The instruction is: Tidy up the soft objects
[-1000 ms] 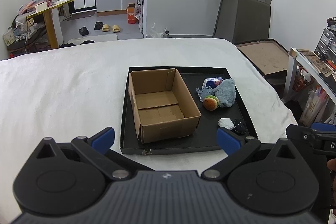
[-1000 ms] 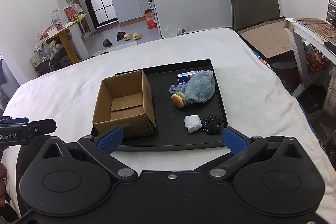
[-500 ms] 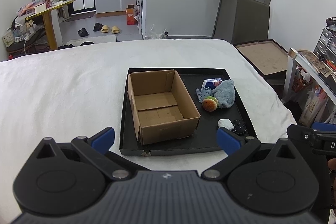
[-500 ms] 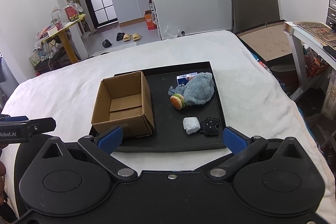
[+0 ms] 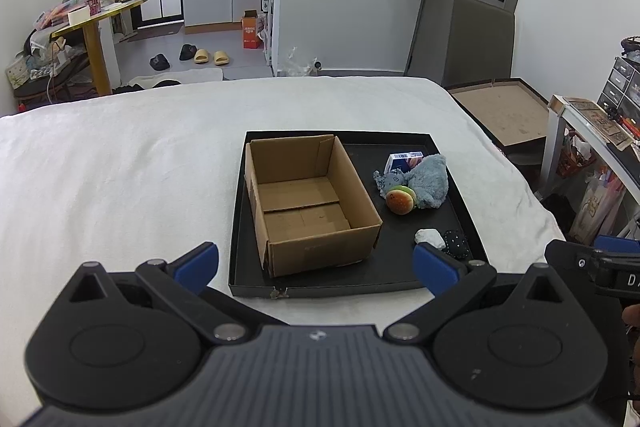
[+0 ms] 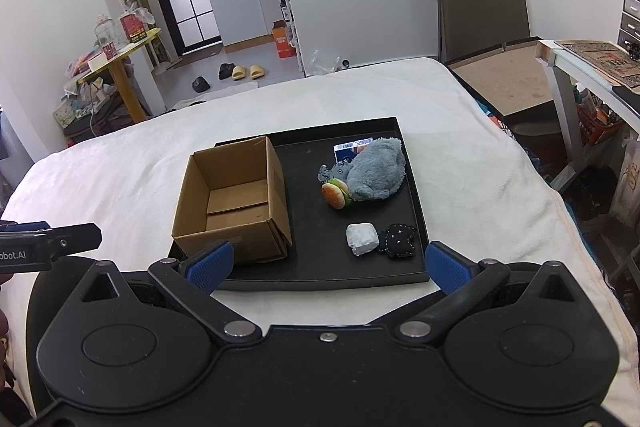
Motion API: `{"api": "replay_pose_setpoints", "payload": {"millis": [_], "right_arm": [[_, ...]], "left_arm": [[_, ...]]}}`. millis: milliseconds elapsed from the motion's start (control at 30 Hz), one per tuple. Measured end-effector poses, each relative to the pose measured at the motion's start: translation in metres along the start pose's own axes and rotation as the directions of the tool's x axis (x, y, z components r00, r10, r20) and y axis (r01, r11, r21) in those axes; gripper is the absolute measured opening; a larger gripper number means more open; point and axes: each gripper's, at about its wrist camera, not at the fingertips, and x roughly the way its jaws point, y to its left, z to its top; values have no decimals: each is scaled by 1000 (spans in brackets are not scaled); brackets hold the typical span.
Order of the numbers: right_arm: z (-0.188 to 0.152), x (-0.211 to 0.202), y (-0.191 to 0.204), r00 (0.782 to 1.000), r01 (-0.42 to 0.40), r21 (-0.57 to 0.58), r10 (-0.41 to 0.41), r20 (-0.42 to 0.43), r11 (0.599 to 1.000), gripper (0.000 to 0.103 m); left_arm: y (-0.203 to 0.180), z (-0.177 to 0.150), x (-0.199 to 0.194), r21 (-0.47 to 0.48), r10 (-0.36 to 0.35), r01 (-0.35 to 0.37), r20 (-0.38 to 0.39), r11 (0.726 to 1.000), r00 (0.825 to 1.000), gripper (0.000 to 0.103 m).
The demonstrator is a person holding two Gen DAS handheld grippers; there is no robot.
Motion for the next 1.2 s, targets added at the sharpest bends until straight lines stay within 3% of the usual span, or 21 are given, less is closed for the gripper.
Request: {"api": "replay_pose_setpoints", "payload": {"millis": [667, 1200], "right_arm": [[-1, 2, 1, 1000, 15, -8, -15, 2, 1000, 103], [-5, 26, -2, 999, 53, -2, -53, -7, 999, 103]], "left_arm": [[5, 1, -2, -10, -6, 6, 8, 1000, 1000, 103], [12, 4, 27, -19, -6, 6, -9, 1000, 1000, 103]]}}
